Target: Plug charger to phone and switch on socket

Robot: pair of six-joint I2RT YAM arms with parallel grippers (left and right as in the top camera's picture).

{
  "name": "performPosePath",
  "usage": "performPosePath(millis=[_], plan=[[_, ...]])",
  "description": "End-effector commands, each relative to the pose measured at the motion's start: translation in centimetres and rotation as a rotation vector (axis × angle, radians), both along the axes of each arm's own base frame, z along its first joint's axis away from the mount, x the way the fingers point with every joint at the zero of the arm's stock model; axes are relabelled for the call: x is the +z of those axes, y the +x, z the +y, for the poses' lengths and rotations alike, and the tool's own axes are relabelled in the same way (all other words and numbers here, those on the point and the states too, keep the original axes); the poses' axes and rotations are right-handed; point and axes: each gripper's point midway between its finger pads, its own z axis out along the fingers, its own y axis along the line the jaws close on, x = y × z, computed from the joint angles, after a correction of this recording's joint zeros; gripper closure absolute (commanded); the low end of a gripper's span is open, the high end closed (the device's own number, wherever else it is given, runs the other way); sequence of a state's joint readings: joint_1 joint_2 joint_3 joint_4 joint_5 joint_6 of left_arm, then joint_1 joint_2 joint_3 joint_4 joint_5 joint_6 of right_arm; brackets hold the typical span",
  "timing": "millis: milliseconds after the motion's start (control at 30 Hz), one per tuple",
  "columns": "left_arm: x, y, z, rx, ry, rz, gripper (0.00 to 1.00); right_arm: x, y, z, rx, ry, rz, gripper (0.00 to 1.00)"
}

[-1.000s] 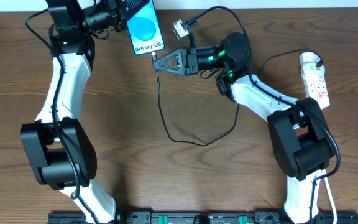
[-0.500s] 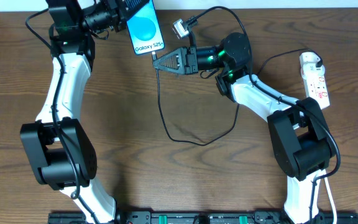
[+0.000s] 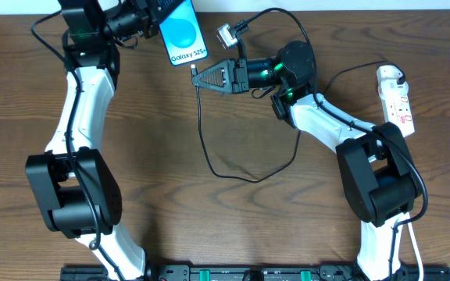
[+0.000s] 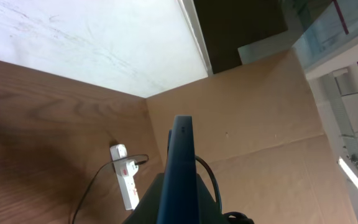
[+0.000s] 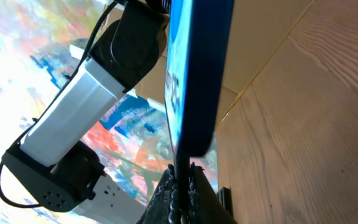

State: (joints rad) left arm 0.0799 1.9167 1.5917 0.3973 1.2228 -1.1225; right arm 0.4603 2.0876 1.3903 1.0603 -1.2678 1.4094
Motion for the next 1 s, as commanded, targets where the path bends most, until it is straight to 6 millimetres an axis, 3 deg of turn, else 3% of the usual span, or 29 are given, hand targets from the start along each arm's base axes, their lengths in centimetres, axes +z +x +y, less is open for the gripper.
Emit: performPosePath(millis=[0, 400, 700, 967], plan=[[1.6, -0.7, -0.9, -0.013, 0.015, -0.063, 0.93, -0.2, 0.2, 0.0, -0.008, 0.001, 0.01, 0.99], [1.6, -0.8, -1.2, -0.019, 0.016, -0.066, 0.93, -0.2, 0.5, -0.3, -0.015, 0.001, 0.01, 0.99], [1.6, -0.4, 0.4, 0.013, 0.017, -0.065, 0.93, -0.3, 0.1, -0.3, 0.01, -0.007, 0.005, 0.99], [1.6, -0.4, 0.4, 0.009, 0.017, -0.066, 0.93, -0.4, 0.1, -0.3, 0.01, -0.007, 0.004, 0.99]])
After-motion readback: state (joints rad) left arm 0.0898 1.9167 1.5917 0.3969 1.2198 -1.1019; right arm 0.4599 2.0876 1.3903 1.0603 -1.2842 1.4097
